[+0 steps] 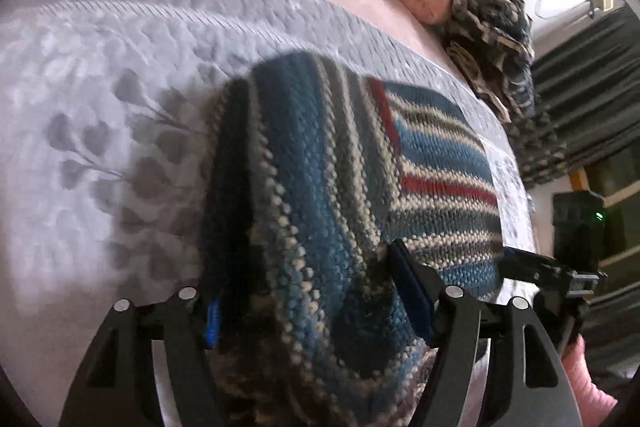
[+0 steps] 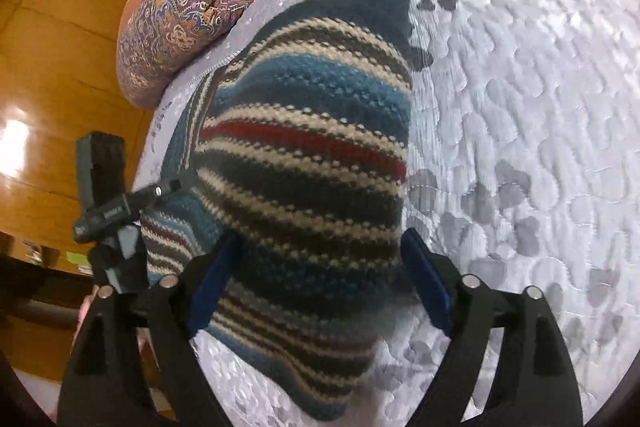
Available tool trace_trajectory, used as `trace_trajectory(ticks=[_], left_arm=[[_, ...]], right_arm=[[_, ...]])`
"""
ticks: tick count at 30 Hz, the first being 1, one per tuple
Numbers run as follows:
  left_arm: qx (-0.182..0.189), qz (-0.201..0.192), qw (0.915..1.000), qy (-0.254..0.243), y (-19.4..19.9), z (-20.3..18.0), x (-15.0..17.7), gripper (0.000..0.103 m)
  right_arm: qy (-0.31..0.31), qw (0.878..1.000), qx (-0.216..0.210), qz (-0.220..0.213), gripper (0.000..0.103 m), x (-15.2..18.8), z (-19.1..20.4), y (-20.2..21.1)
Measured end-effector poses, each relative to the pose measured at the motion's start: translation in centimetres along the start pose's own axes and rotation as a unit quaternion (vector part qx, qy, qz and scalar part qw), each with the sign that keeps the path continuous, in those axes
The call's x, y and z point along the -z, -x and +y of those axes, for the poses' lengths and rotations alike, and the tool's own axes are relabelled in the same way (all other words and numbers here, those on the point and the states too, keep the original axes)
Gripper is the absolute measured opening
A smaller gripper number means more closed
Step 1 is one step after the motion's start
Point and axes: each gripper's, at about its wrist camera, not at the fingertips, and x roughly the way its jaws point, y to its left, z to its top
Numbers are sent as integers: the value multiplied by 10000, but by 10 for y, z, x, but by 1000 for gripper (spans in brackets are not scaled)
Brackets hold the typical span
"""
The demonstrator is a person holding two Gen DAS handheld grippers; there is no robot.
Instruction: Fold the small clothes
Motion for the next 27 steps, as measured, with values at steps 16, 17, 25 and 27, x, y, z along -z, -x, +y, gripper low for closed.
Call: trace_trajectory(ticks=[16,17,25,27], left_arm=[[667,-119,9977,5,-1,-8,10,35],[725,-157,9972,3,2,-13,13,34],[1244,-401,9910,-279,24,-91,45,33],[1401,-412,9888,-313,23,-118,54,33]], right_arm=[[-211,9942,-1043,141,53,-7,1,-2],[-126,9946,-1025,131,53,-5,5,5],[201,9936,-1112,-40,53,23,1,95],[232,9939,-1071,-107,53,36,-8,124]])
